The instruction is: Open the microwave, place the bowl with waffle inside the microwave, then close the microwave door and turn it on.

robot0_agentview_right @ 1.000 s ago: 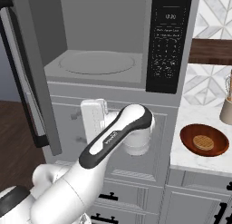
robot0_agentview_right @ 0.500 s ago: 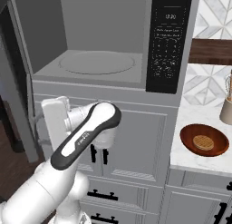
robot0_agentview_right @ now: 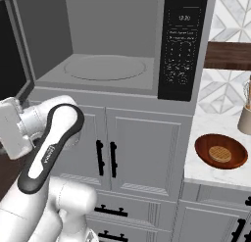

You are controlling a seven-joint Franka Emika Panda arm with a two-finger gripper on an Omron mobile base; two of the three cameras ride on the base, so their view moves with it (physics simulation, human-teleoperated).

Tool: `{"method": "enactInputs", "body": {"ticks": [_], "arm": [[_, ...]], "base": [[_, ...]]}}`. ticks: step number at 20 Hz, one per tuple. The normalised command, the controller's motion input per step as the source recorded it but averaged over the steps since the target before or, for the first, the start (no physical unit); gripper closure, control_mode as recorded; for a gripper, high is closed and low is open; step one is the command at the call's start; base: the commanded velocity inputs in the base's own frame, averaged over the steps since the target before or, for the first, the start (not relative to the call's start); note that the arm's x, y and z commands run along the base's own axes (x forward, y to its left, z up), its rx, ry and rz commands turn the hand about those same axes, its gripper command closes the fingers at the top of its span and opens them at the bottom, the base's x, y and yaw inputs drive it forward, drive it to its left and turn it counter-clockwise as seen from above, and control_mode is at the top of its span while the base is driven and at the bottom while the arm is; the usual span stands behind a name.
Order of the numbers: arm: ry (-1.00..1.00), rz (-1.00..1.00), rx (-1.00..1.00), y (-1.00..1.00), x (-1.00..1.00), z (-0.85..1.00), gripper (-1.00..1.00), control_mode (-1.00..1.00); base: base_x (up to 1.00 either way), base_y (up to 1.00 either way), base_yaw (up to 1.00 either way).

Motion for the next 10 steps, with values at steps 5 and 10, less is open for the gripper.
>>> {"method": "enactInputs", "body": {"ticks": [5,10], "arm": [[-0.09,-0.01,-0.02,1.0,-0.17,0.23,-1.0,-1.0],[-0.13,-0.26,-0.08,1.0,-0.15,0.33,-1.0,-1.0]], "base": [[0.0,0.0,0.0],[0.0,0.0,0.0]]}}
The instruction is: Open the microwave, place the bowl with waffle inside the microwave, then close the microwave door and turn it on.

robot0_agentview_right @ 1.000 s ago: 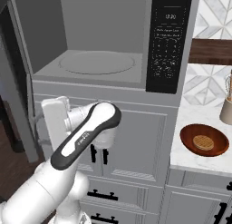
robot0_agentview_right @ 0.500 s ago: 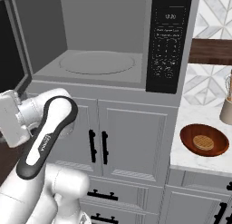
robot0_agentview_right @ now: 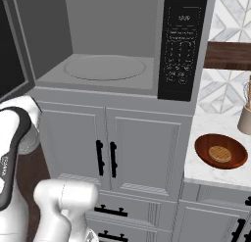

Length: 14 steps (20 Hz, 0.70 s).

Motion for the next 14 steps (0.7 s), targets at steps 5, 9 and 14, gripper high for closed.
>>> {"method": "enactInputs", "body": {"ticks": [5,9,14], "arm": [[-0.14,-0.49,-0.1,0.85,-0.09,0.1,-1.0,-1.0],[-0.22,-0.6,-0.11,0.34,0.0,0.0,-1.0,-1.0],[-0.14,-0.45,0.0,-0.7,-0.03,0.32,-1.0,-1.0]], "base": [[0.0,0.0,0.0],[0.0,0.0,0.0],[0.0,0.0,0.0]]}}
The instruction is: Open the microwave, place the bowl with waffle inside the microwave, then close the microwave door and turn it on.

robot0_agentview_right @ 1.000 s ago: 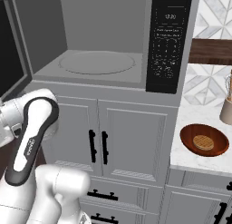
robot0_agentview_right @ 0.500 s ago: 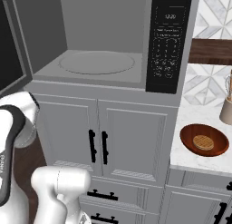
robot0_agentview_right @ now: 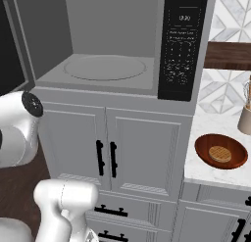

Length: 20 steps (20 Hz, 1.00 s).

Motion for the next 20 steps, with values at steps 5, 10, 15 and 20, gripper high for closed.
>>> {"method": "enactInputs", "body": {"ticks": [5,10,15,20], "arm": [[-0.17,-0.35,0.02,-1.0,-0.02,0.2,-1.0,-1.0],[-0.16,-0.21,0.13,-1.0,0.01,0.07,-1.0,-1.0],[-0.04,-0.16,0.06,-1.0,0.06,-0.14,-1.0,-1.0],[0.07,-0.02,0.18,-1.0,0.31,-0.53,-1.0,-1.0]], "base": [[0.0,0.0,0.0],[0.0,0.0,0.0],[0.0,0.0,0.0],[0.0,0.0,0.0]]}}
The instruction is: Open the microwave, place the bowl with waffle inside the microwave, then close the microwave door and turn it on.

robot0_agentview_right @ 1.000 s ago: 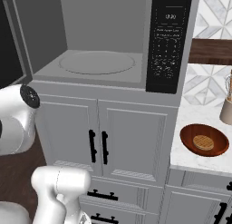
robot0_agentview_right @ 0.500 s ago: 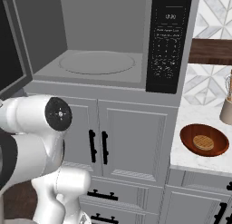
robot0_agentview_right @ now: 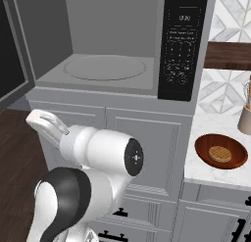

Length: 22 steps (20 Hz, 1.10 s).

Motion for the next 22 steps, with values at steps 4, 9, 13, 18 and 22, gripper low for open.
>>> {"method": "enactInputs", "body": {"ticks": [4,9,13,18,22], "arm": [[0.03,-0.21,0.08,-1.0,0.27,-0.22,-1.0,-1.0],[0.21,-0.41,0.01,-1.0,0.16,-0.35,-1.0,-1.0],[0.37,-0.47,0.0,-0.99,0.02,-0.3,-1.0,-1.0],[0.3,-0.46,-0.09,-0.98,0.01,-0.31,-1.0,-1.0],[0.22,-0.42,-0.08,-0.84,0.13,-0.34,-1.0,-1.0]], "base": [[0.0,0.0,0.0],[0.0,0.0,0.0],[0.0,0.0,0.0],[0.0,0.0,0.0],[0.0,0.0,0.0]]}}
